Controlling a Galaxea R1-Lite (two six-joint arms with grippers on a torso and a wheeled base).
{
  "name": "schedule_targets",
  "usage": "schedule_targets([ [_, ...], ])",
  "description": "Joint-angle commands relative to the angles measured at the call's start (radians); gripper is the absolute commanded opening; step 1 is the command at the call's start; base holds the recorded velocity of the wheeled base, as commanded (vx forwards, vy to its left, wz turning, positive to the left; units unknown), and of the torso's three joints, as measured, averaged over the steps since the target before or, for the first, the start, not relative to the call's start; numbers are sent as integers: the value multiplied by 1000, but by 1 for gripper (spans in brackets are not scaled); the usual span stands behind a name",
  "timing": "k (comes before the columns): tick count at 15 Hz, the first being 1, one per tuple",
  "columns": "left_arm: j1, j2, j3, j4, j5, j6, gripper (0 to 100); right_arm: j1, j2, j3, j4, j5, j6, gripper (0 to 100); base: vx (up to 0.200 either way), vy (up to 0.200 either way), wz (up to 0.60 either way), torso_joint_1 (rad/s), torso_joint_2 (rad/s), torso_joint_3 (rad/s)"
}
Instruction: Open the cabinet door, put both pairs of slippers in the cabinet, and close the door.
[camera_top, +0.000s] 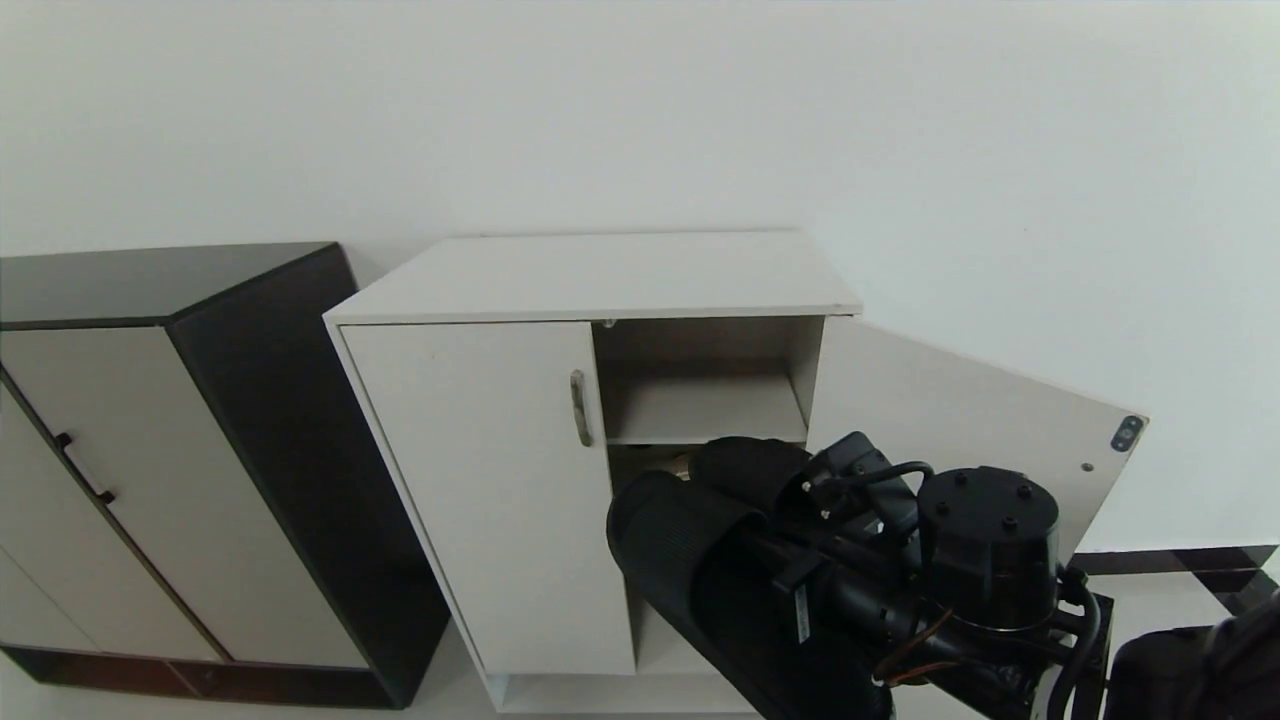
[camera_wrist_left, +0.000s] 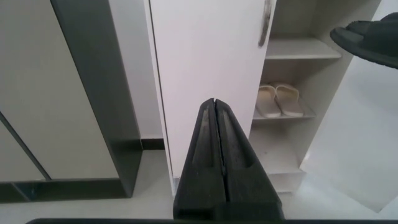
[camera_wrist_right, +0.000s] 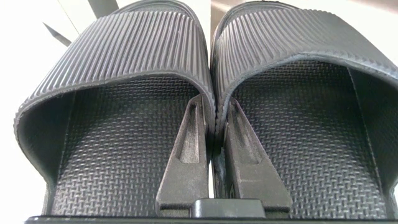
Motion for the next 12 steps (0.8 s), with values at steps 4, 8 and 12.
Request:
schedule_targets([
  [4, 0, 0, 0, 0, 0, 0, 0, 3, 13, 5, -16, -2, -5, 0, 0, 0, 0, -157, 488, 316],
  [8, 0, -1, 0, 0, 0, 0, 0, 4, 20, 17, -48, -2, -11, 0, 0, 0, 0, -135, 465, 332],
  [12, 0, 0, 0, 0, 0, 0, 0, 6, 25, 22, -74, 1, -23, 0, 0, 0, 0, -88, 448, 354],
])
